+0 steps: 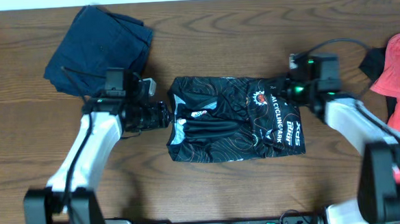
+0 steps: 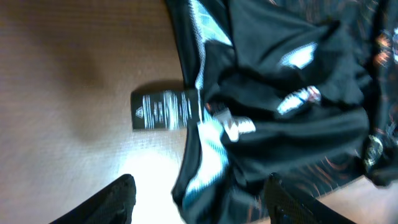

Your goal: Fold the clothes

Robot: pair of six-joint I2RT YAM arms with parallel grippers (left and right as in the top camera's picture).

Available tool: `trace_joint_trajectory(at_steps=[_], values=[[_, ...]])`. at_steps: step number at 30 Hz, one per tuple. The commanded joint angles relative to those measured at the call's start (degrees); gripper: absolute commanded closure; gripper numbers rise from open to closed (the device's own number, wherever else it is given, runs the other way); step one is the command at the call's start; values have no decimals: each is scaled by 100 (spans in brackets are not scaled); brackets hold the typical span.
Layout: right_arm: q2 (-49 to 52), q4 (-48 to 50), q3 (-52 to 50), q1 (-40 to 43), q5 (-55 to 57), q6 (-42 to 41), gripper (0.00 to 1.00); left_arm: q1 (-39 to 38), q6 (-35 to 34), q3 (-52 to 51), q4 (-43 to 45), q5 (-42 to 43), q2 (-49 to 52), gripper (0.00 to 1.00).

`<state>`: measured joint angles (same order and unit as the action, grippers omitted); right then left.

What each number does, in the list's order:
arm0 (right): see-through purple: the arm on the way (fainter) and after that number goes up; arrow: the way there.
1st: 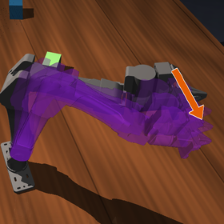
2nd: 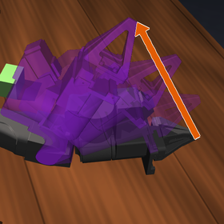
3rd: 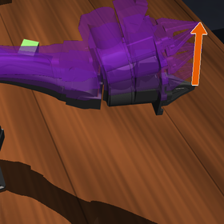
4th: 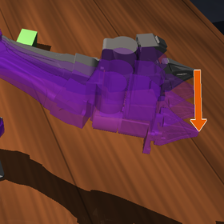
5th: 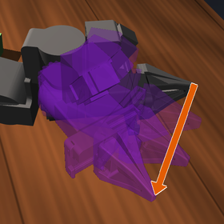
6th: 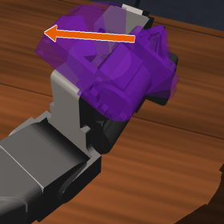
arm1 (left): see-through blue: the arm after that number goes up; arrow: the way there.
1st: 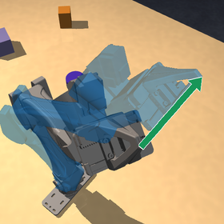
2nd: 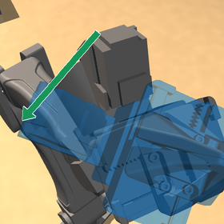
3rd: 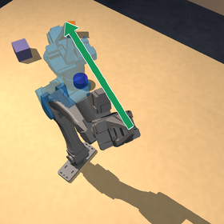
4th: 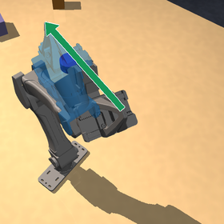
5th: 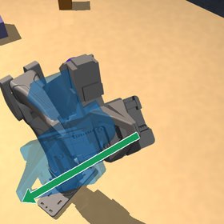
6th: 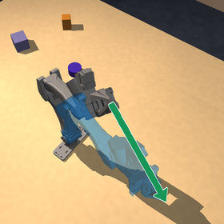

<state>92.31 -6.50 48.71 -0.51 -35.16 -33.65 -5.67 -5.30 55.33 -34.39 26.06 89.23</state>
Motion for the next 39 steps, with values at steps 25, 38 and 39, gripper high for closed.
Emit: trace_joint_trajectory(at_steps=[25, 38, 39], values=[[-1377, -2583, 35, 468, 798, 1744, 84, -205, 804, -90, 1117, 2249, 2688, 22], [-1377, -2583, 35, 470, 800, 1744, 84, -448, 616, 15, 866, 2426, 2660, 94], [-1377, -2583, 35, 468, 800, 1744, 84, -420, 608, 83, 734, 2417, 2614, 94]])
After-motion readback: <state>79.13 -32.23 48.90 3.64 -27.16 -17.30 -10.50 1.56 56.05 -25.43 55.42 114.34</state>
